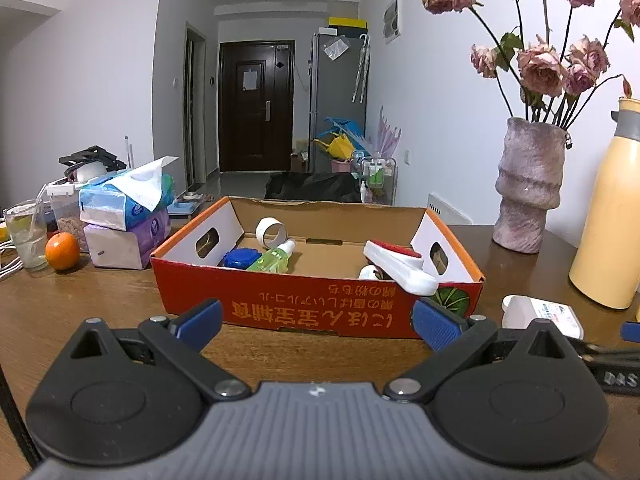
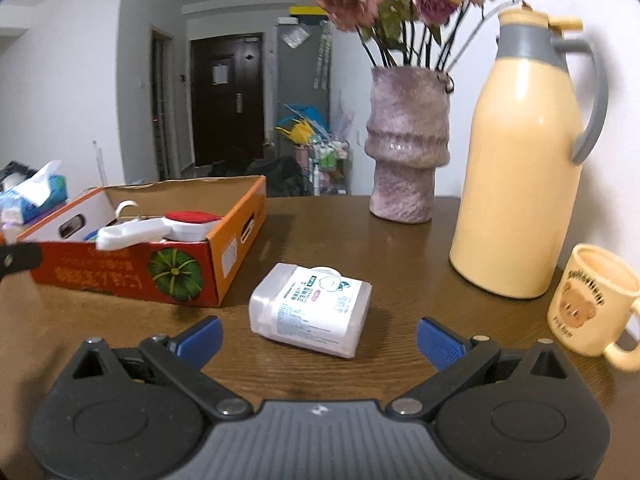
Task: Organize rigid objects
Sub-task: 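Grasp the white rectangular cotton-pad box with the right tool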
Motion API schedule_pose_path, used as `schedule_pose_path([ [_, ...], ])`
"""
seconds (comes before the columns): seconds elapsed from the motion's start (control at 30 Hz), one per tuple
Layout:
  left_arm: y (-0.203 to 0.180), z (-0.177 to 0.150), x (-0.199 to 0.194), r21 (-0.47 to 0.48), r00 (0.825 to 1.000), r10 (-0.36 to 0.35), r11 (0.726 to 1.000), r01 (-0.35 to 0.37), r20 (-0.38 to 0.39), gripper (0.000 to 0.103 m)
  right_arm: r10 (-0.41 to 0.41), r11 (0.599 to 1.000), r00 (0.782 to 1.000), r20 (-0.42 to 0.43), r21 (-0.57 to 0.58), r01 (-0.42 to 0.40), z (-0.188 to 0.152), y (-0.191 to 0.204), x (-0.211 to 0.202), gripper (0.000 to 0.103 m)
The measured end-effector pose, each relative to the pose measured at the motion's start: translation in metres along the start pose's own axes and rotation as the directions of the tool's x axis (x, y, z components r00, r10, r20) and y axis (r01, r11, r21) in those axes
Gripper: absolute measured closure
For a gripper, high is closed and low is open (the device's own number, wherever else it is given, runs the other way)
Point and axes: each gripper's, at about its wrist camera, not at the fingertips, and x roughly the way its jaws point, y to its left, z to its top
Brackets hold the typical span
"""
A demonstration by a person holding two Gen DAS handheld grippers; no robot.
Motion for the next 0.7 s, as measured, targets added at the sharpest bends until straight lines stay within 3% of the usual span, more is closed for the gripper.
schedule_pose_path([
  [0.53,0.005,-0.003,0.025,-0.017,0.999,0.006,1.000,-0.007,-0.040,0.000,-0.186,0.969,0.976,-0.110,0.147,0.201,0.012,0.022,0.087,0.000],
  [0.57,0.005,-0.003,0.025,-0.015,0.999,0.006,1.000,-0.007,-0.041,0.000,-0.199,0.966,0.973,-0.113,0.145,0.214,0.012,0.023,0.090,0.003],
  [0.63,0.005,-0.004,0.026,-0.016,0.999,0.008,1.000,-0.009,-0.043,0.000,-0.204,0.966,0.971,-0.128,0.134,0.220,0.014,0.023,0.096,0.021],
  [0.7,0.005,-0.005,0.026,-0.019,0.999,0.010,1.000,-0.011,-0.044,0.000,-0.188,0.970,0.972,-0.145,0.125,0.206,0.015,0.022,0.097,0.021],
])
